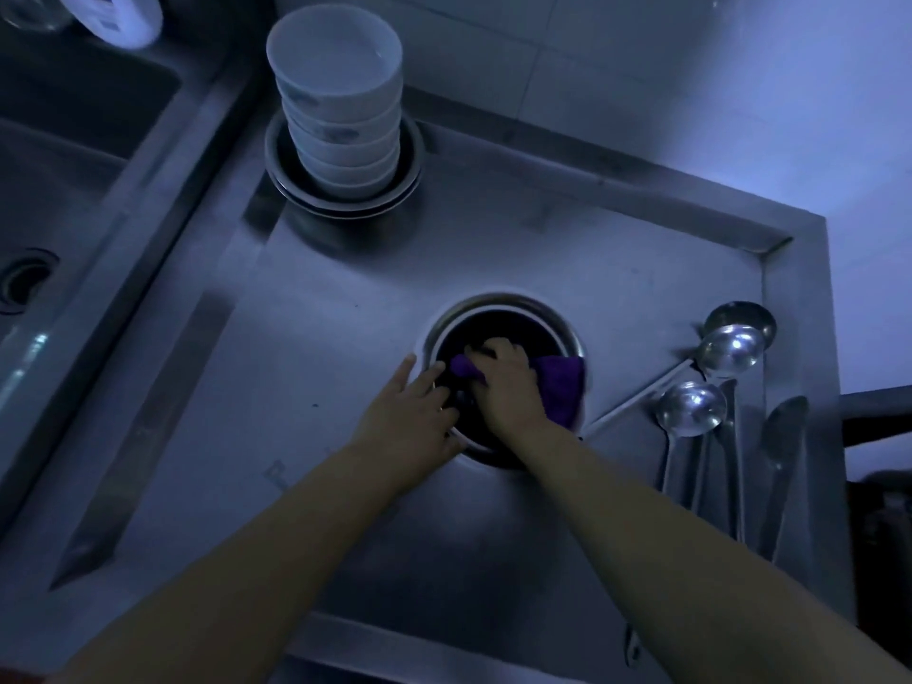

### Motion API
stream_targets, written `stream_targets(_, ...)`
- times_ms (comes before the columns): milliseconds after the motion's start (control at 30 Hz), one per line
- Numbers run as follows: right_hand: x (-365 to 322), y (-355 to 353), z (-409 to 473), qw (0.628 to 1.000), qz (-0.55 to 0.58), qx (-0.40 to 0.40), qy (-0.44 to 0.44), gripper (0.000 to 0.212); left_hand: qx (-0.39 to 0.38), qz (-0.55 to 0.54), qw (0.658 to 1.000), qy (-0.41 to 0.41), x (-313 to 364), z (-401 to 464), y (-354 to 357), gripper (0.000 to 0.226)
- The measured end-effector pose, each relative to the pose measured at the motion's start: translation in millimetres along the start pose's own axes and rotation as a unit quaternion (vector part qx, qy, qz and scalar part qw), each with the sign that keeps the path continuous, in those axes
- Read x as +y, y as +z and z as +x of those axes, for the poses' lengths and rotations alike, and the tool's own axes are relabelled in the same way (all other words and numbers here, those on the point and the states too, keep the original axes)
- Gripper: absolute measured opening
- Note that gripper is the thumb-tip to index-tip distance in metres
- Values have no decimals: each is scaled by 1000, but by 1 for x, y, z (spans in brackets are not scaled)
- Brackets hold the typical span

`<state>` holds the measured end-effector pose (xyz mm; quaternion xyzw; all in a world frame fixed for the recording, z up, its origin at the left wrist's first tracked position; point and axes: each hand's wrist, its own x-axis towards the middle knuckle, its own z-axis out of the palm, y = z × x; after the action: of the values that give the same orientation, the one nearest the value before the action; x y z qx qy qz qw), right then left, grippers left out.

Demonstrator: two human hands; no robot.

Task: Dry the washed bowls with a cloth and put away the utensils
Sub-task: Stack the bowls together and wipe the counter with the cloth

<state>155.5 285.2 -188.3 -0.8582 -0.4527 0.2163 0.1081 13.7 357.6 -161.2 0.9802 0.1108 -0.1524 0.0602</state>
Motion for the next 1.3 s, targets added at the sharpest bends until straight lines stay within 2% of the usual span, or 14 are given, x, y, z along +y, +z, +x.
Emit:
stream_targets(100, 11, -7, -7, 993, 29, -79, -85, 27, 5, -6, 1000, -12, 5, -4, -2, 48)
stream_targets(167, 17, -15, -14, 984, 30, -137, -107, 22, 6, -10, 1000, -23, 8, -5, -4, 47)
stream_targets(267, 27, -30, -17, 965, -63, -220, -132, 27, -7, -6, 1000, -29, 10, -5, -5, 48)
stream_targets(333, 32, -43, -14, 949, -157, -238, -137, 29, -11, -8, 1000, -23, 9, -4, -7, 49)
stream_targets(467, 33, -62, 3, 899, -336, -175, -217, 27, -10, -12, 1000, -13, 8, -2, -8, 47)
stream_targets(600, 20, -64, 26, 856, -397, -58, -327, 17, -3, -14, 1000, -14, 10, -2, -4, 44)
stream_targets(667, 22, -62, 25, 851, -387, -13, -354, 14, -2, -14, 1000, -20, 11, -2, -4, 44)
stream_targets(733, 33, -59, 12, 864, -388, -2, -321, 31, -6, -8, 1000, -19, 11, -3, -6, 44)
stream_targets(800, 39, -52, -5, 889, -395, -18, -229, 44, -15, -3, 1000, -20, 12, -3, -7, 46)
stream_targets(900, 27, -42, -25, 937, -327, -52, -109, 41, -29, 8, 999, -20, 13, -3, -8, 47)
stream_targets(1033, 7, -27, -45, 960, -239, -89, -113, 33, -33, 14, 999, -28, 15, -4, -11, 50)
stream_targets(1100, 3, -26, -52, 977, -157, -92, -108, 34, -31, 15, 999, -41, 14, -7, -8, 57)
stream_targets(1200, -6, -37, -54, 997, -8, -34, -71, 41, -14, 8, 999, -47, 8, -17, -7, 69)
stream_targets(1300, -14, -53, -42, 994, 78, 70, -15, 37, 61, 19, 998, -21, 7, -25, -11, 60)
